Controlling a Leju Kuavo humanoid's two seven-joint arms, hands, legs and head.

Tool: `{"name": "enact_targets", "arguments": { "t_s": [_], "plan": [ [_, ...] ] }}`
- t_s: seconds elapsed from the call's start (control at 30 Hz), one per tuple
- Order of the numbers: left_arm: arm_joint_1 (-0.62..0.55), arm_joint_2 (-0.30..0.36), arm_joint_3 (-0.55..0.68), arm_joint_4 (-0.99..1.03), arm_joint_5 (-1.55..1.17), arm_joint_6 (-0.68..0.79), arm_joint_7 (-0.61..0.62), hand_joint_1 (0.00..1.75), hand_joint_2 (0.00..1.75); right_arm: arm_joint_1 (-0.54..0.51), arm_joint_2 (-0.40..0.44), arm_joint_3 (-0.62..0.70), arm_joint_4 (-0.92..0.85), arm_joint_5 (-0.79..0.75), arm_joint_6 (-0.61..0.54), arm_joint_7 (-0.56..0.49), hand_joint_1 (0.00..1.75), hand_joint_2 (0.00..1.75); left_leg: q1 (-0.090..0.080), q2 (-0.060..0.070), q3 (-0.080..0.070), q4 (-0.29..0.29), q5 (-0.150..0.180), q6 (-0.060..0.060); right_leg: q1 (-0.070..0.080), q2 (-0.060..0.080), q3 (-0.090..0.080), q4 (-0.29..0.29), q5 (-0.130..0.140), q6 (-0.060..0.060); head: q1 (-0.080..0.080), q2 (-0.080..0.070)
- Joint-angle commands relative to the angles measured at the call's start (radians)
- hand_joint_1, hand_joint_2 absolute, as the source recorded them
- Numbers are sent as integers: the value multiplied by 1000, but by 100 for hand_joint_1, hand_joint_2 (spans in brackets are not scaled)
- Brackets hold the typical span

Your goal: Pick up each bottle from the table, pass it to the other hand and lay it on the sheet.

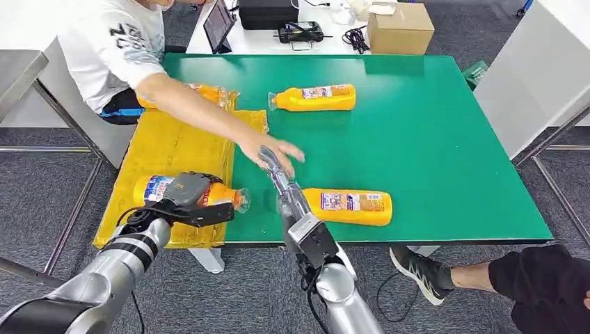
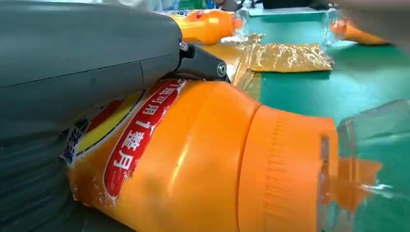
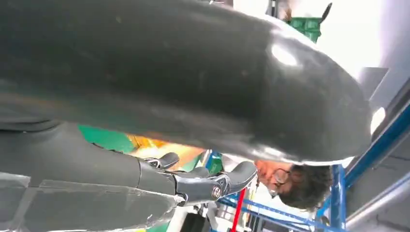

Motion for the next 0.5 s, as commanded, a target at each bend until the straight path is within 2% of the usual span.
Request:
{"name": "enact_targets", "arguments": {
  "t_s": [0.03, 0.07, 0.1, 0.13, 0.2, 0.23, 0.37, 0.5],
  "plan": [
    [-5, 8, -60, 97, 62, -75, -10, 98, 175, -59, -51, 43, 103, -3, -3, 0, 0, 0, 1, 4, 8, -2, -3, -1, 1, 4, 7, -2, -1, -2, 0, 0],
    [-2, 5, -60, 98, 90, -103, -10, 2, 175, -60, -52, 45, 108, -2, -3, 0, 0, 0, 1, 3, 6, -2, -2, -1, 1, 3, 6, -2, -1, -2, 0, 0],
    [-2, 5, -64, 101, 113, -127, -10, 0, 175, -62, -54, 47, 112, -1, -3, 0, 0, 0, 1, 4, 9, -2, -3, -1, 1, 4, 8, -2, -1, -3, 0, 0],
    [-2, 4, -67, 101, 135, -148, -11, 0, 0, -64, -53, 49, 118, 0, -4, 0, 0, 0, 1, 3, 6, -2, -2, -1, 1, 3, 6, -2, -1, -2, 0, 0],
    [-1, -1, -44, 107, 197, -207, -20, 0, 0, -70, -53, 52, 133, 2, -3, -2, 0, 0, 2, 4, 11, -2, -3, -2, 2, 4, 11, -3, -2, -3, 0, 0],
    [1, -1, -47, 105, 219, -226, -23, 0, 0, -72, -52, 53, 141, 3, -4, -3, 0, 0, 0, 3, 6, -2, -1, -1, 0, 2, 5, -2, -1, -1, 0, 0],
    [3, -5, -40, 108, 274, -276, -34, 0, 0, -80, -51, 57, 160, 5, -4, -6, 0, 0, 0, 3, 10, -3, -2, -1, 1, 3, 10, -3, -1, -2, 0, 0],
    [4, -6, -17, 109, 360, -369, -49, 0, 0, -93, -48, 64, 185, 6, -5, -7, 0, 0, 0, 0, 7, -2, -1, -1, 0, 1, 7, -2, 0, -1, 0, 0]
  ]
}}
